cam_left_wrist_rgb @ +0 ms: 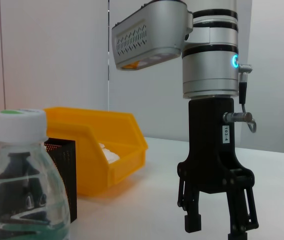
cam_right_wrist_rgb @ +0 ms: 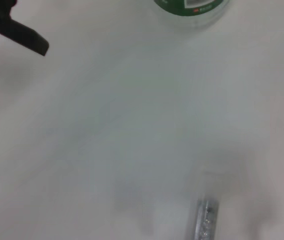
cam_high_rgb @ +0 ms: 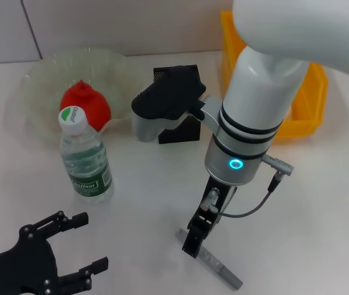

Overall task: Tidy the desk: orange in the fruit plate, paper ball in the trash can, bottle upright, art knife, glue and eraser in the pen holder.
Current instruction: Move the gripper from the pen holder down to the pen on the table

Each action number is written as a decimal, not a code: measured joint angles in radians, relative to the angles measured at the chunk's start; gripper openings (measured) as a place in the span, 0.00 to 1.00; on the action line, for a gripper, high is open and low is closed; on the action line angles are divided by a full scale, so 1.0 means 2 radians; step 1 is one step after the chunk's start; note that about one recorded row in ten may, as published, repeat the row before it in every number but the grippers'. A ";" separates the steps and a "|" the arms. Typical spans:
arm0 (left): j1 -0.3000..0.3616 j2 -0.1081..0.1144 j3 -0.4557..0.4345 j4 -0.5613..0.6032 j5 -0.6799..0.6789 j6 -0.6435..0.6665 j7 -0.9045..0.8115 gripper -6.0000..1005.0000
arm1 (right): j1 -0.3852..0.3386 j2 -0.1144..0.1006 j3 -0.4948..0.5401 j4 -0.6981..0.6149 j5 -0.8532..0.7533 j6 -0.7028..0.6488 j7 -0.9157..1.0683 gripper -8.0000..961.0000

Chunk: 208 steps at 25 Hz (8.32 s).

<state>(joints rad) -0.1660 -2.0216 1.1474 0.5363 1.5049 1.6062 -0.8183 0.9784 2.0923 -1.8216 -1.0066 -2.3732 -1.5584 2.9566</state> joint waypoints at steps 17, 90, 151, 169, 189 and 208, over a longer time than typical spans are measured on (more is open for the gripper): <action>-0.003 0.000 0.000 -0.001 0.000 0.004 0.000 0.81 | 0.020 0.000 -0.034 0.012 -0.002 0.013 0.000 0.79; -0.003 0.000 0.003 -0.002 0.000 0.007 0.000 0.81 | 0.031 0.000 -0.045 0.065 0.014 0.041 0.001 0.47; -0.004 -0.002 0.004 -0.002 0.000 0.016 0.000 0.81 | 0.039 0.000 -0.028 0.088 0.016 0.037 0.001 0.31; -0.004 -0.002 0.005 -0.002 0.000 0.016 0.000 0.81 | 0.039 0.000 -0.030 0.089 0.015 0.039 0.001 0.31; -0.004 -0.002 0.005 -0.002 0.000 0.016 0.000 0.81 | 0.050 0.000 -0.041 0.100 0.017 0.037 0.000 0.16; -0.004 -0.002 0.005 -0.002 0.000 0.016 0.000 0.81 | 0.045 0.000 -0.043 0.091 0.018 0.033 -0.007 0.13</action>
<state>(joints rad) -0.1748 -2.0248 1.1581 0.5323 1.5048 1.6384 -0.8176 1.0682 2.0923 -1.9073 -0.8236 -2.3378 -1.4914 2.9428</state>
